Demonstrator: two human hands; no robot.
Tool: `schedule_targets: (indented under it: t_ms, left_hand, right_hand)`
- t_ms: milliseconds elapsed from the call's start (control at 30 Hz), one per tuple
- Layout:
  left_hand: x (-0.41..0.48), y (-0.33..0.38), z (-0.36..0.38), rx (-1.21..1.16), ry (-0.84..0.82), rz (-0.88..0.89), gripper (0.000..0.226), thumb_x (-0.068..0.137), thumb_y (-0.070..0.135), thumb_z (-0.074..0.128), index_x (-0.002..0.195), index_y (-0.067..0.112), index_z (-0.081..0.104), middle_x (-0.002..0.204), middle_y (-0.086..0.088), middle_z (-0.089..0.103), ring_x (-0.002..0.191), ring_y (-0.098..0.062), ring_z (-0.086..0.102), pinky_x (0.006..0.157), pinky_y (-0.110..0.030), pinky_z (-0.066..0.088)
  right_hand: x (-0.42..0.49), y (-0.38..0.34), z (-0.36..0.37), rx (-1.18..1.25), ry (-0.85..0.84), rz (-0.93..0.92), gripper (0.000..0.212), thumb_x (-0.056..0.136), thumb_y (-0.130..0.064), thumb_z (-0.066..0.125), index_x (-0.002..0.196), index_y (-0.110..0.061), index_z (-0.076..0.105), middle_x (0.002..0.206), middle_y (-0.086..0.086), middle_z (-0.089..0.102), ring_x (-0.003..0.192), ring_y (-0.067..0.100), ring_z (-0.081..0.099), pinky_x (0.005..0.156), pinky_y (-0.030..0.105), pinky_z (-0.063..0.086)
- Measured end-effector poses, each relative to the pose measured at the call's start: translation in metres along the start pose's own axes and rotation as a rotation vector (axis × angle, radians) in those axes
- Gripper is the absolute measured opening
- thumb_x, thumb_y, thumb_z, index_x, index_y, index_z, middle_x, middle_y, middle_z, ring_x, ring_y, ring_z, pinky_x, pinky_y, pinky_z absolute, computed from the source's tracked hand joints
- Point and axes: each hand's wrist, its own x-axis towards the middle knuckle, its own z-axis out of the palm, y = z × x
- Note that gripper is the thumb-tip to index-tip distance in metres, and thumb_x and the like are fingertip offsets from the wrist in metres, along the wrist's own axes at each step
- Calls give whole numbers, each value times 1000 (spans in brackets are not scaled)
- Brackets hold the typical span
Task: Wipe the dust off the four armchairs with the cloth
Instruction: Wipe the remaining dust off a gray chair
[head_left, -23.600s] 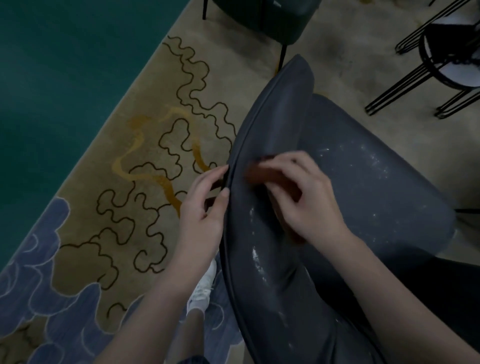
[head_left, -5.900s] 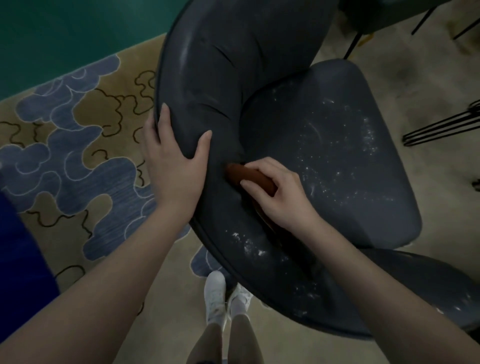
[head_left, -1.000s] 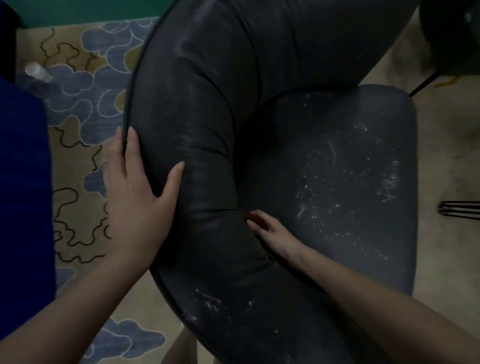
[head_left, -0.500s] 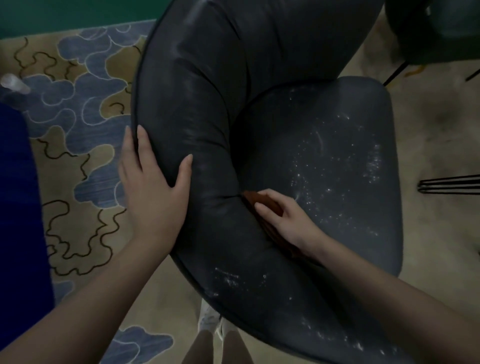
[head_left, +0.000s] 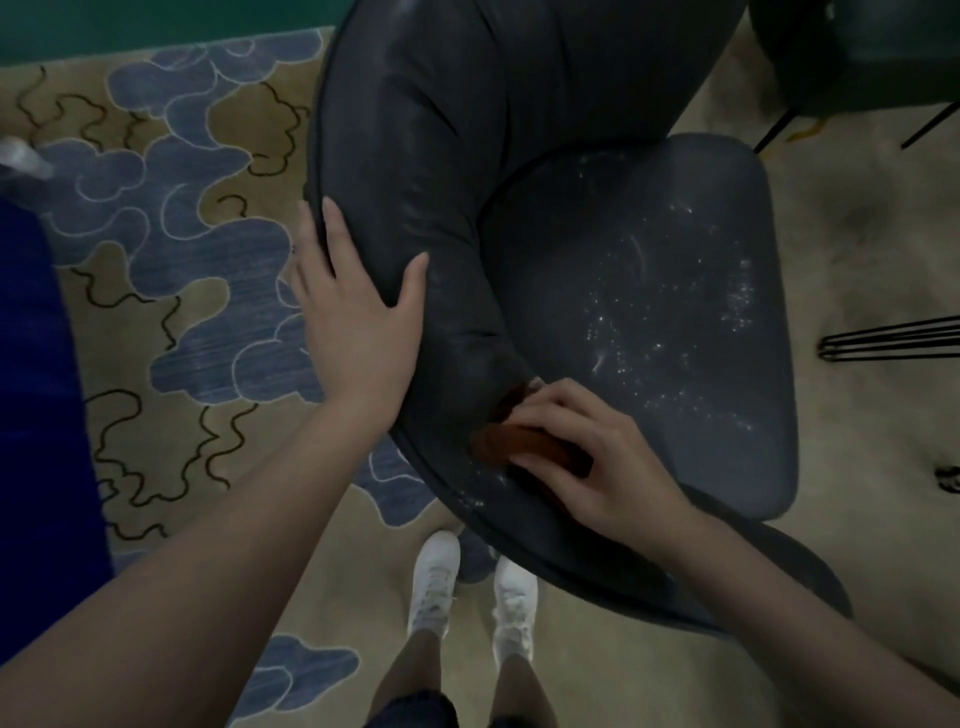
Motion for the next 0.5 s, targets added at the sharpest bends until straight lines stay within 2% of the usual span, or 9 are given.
schedule_targets:
  t_ms: [200,400,500]
  left_hand:
    - [2,-4,-4,-58,-28,13,83,95,52,54,158,15,14,165,-6,9,150,-28,9,120,-37,11]
    - [-6,-9,-11,-111,-74,45,78,97,46,56,157,17,15,165,-6,5,151,-23,4,123,-41,8]
    - [-30,-15,-9,-140,-81,48,75,98,45,54,157,19,15,165,-4,1,151,-22,1,122,-38,9]
  right_hand:
    - [18,-16,4,-26,80,-31,27,91,-30,62,114,-18,69,115,-5,58,109,7,58,92,34,50]
    - [14,-18,12,-247,-100,-250,25,90,-23,69,114,-16,71,118,0,58,105,17,60,83,35,52]
    - [-9,-8,-3,-299,-222,-304,25,93,-28,63,116,-19,70,121,-3,56,106,13,58,85,25,47]
